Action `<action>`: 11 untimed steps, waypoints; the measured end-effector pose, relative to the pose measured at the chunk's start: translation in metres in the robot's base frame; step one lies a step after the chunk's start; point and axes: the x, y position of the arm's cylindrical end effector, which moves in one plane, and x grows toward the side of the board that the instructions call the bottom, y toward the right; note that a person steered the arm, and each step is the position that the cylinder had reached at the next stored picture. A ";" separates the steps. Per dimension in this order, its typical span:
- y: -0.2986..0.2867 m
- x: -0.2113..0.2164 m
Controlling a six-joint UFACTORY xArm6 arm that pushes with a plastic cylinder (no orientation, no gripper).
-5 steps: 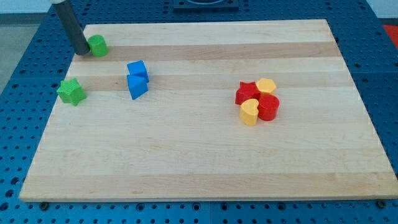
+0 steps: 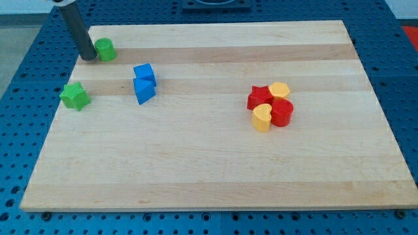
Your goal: Move green circle towards blue triangle
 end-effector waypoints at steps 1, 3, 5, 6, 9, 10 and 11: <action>-0.014 -0.030; 0.002 -0.061; 0.028 -0.003; 0.039 0.018; 0.070 0.016; 0.070 0.046; 0.070 0.062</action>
